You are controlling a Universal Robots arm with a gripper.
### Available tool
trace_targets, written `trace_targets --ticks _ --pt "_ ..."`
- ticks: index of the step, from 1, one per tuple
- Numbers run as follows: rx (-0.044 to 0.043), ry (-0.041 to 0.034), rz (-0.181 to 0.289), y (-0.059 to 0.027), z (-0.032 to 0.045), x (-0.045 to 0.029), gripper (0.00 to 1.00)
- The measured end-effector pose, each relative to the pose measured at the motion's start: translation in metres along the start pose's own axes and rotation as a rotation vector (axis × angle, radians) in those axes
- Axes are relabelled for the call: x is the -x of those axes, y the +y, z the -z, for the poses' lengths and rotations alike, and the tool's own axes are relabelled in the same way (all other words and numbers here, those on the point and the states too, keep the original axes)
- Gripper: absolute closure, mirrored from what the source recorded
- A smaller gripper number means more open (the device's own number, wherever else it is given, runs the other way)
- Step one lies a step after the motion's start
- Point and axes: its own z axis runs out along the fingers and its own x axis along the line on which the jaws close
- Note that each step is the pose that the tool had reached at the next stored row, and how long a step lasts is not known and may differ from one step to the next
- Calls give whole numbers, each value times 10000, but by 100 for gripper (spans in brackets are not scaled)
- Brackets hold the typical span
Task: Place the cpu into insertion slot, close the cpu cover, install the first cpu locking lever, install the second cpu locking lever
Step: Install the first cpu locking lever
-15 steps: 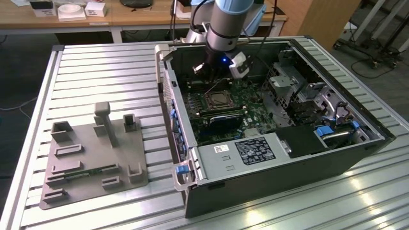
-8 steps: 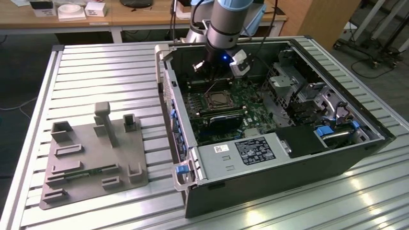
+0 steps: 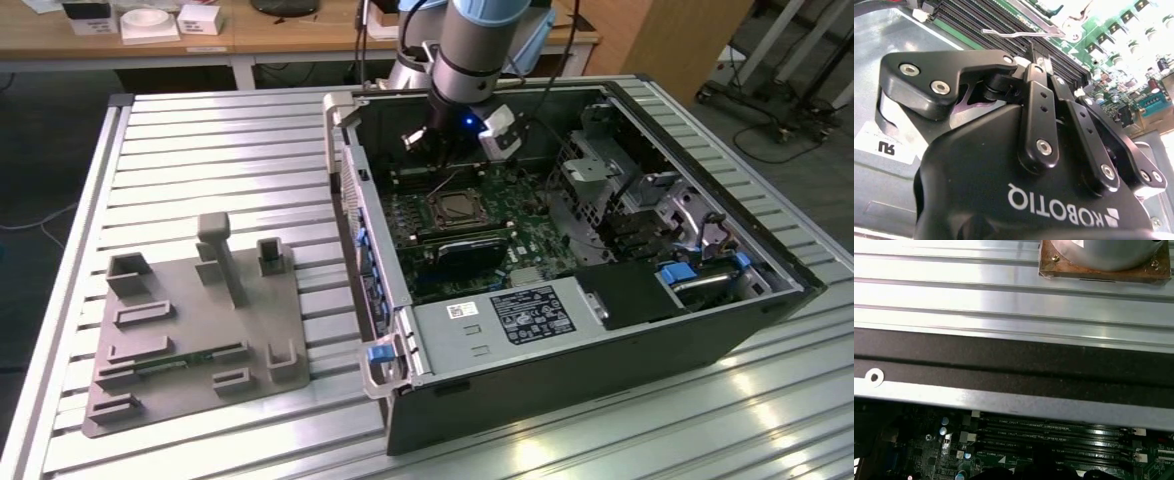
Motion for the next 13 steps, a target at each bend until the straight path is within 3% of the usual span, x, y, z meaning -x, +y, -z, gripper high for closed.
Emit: trace_targets --ticks 7,9,13 --pt "-44 4 1 5 1 -49 89" --pt "-159 13 2 6 5 -55 89" --pt "-482 40 6 7 12 -55 89"
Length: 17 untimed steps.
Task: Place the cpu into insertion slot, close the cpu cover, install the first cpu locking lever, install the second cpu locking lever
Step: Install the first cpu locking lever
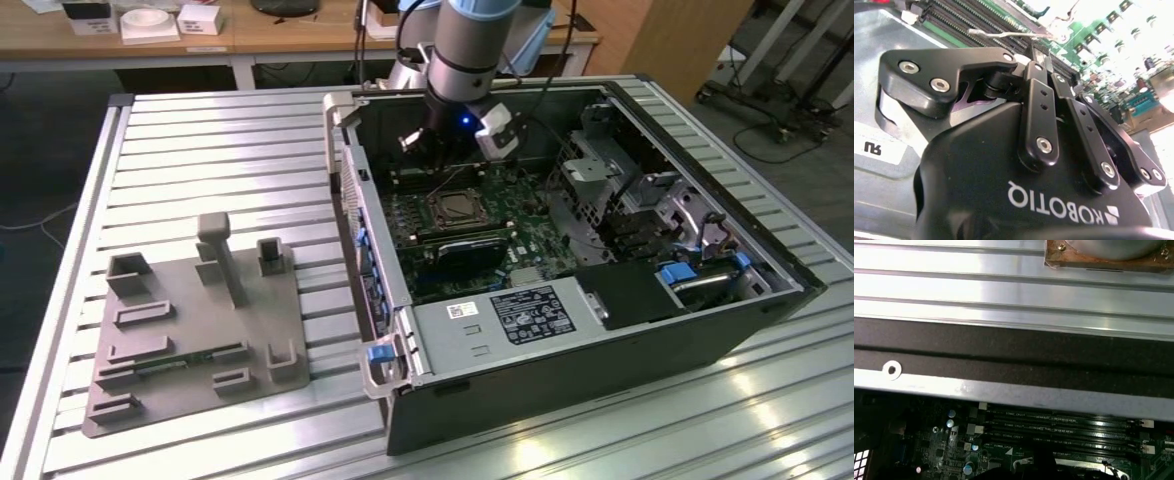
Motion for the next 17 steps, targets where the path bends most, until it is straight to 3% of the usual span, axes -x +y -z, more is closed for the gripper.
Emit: trace_targets --ticks 3,8,12,17 --pt "-217 19 1 2 10 0 89" --pt "-428 37 4 5 25 0 89" --pt "-806 69 6 13 24 1 89" --pt "-824 71 8 14 24 1 89"
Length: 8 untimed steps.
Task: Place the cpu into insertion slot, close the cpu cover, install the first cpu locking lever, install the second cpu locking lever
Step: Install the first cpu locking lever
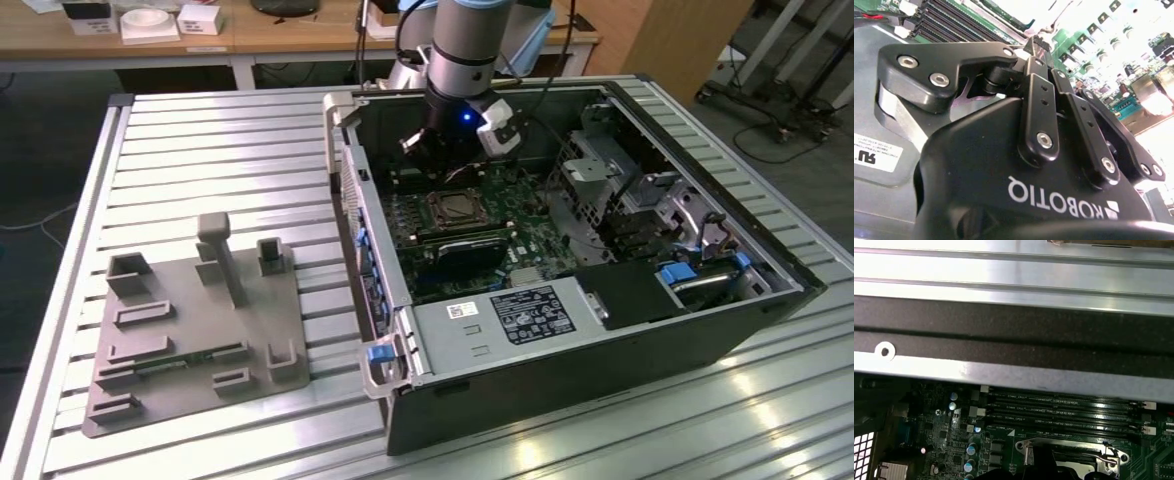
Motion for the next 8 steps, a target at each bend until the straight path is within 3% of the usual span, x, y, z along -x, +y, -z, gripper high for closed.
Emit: trace_targets --ticks 8 --pt "0 0 0 0 0 -1 89"
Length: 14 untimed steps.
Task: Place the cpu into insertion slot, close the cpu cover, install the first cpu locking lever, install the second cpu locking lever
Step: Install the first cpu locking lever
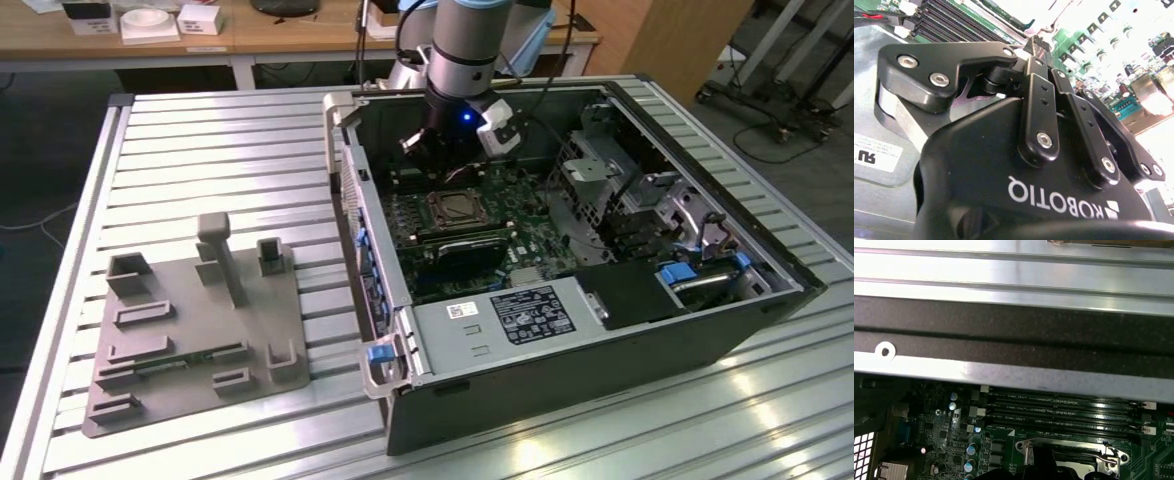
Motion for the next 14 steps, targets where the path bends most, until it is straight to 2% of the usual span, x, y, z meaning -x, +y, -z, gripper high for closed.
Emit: trace_targets --ticks 9,14 --pt "-3 -24 -217 22 -2 2 89" --pt "-5 -28 -216 91 -8 10 89"
